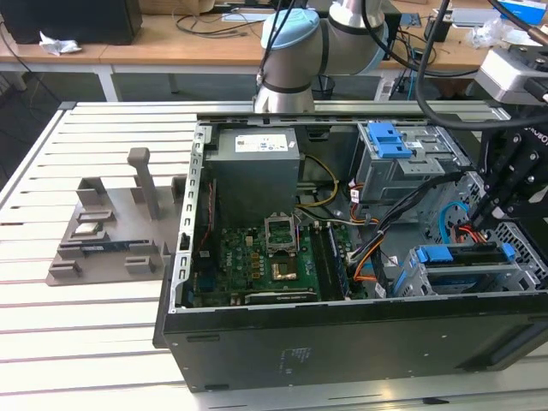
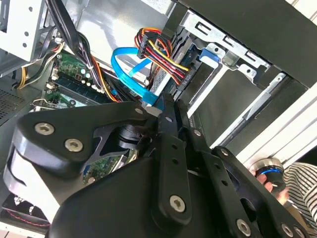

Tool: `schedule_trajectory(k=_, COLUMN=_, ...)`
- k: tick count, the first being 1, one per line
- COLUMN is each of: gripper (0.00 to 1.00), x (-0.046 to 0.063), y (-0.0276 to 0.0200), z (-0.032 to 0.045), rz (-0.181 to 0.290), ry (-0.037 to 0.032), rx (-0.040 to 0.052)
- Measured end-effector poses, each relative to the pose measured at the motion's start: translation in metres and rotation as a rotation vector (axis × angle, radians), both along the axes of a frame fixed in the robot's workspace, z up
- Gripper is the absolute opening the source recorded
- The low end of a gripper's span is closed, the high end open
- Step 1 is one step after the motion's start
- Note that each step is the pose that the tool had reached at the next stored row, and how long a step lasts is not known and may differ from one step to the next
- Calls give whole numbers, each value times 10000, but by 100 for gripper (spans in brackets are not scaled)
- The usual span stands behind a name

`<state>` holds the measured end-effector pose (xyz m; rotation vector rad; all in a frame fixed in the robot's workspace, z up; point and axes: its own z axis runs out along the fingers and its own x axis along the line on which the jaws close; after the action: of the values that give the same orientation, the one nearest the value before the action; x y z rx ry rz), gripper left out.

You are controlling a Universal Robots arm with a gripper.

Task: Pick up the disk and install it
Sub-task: 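Insert the second disk wire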

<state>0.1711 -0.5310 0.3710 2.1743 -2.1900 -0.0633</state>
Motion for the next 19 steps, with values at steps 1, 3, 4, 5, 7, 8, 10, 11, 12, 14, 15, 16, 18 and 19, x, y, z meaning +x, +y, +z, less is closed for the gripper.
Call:
schedule_trajectory(k=1, gripper=16, x=0, y=-17, z=-1, rz=0, ry=0, rx=-5)
schedule_trajectory(k=3, gripper=16, x=0, y=-31, z=-19, rz=13, ry=0, rx=-20)
schedule_trajectory(k=4, gripper=16, x=-1, y=-37, z=-31, rz=30, ry=1, rx=-37)
schedule_trajectory(k=5, gripper=16, x=-2, y=-38, z=-44, rz=48, ry=1, rx=-48)
schedule_trajectory(k=7, gripper=16, x=-8, y=-38, z=-76, rz=125, ry=1, rx=-57)
schedule_trajectory(k=8, gripper=16, x=-9, y=-37, z=-112, rz=214, ry=5, rx=-56)
schedule_trajectory(k=10, gripper=16, x=-10, y=-38, z=-166, rz=365, ry=17, rx=-57)
schedule_trajectory(k=11, gripper=16, x=-10, y=-38, z=-177, rz=394, ry=18, rx=-59)
schedule_trajectory(k=12, gripper=16, x=-8, y=-38, z=-184, rz=400, ry=19, rx=-57)
schedule_trajectory(k=14, gripper=16, x=-4, y=-38, z=-191, rz=410, ry=19, rx=-59)
schedule_trajectory(k=15, gripper=16, x=-3, y=-38, z=-196, rz=414, ry=19, rx=-57)
schedule_trajectory(k=16, gripper=16, x=-2, y=-38, z=-201, rz=420, ry=19, rx=-57)
schedule_trajectory(k=18, gripper=16, x=-1, y=-38, z=-219, rz=441, ry=20, rx=-58)
schedule_trajectory(k=19, gripper=16, x=-1, y=-38, z=-225, rz=449, ry=21, rx=-61)
